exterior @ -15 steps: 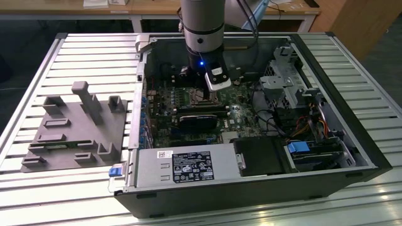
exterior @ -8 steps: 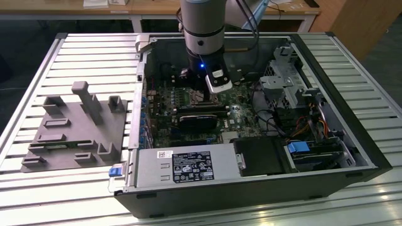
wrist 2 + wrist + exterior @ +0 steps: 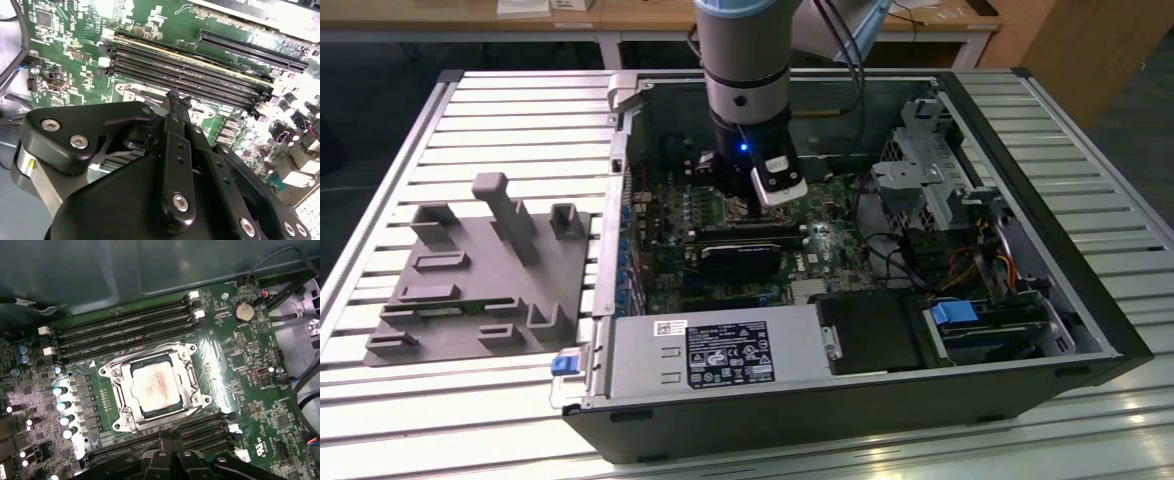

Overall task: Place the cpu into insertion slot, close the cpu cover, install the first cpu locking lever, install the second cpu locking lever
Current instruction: 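Install the second cpu locking lever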

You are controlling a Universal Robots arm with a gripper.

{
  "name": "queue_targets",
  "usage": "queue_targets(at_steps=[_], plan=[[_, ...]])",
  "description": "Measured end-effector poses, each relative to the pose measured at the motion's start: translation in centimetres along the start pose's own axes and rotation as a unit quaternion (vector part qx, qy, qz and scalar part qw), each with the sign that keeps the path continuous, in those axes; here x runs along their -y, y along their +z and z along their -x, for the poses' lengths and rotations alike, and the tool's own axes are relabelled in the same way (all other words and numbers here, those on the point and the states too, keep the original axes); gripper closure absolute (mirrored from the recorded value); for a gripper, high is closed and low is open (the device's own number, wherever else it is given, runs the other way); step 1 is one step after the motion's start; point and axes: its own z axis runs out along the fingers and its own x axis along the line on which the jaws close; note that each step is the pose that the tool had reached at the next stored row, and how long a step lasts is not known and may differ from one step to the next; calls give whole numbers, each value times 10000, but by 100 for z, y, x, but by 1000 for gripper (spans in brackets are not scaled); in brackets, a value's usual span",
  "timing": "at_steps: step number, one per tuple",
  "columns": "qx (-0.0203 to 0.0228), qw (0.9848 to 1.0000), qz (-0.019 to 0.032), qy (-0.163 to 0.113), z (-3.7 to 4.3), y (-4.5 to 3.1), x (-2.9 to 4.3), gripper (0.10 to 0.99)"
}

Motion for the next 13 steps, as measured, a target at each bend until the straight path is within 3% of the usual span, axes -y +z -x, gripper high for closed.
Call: queue_targets(at_steps=[6,13], plan=[[-38,9999,119,-21,-49,54,69,984],[-122,9992,387,-53,-83,95,123,984]])
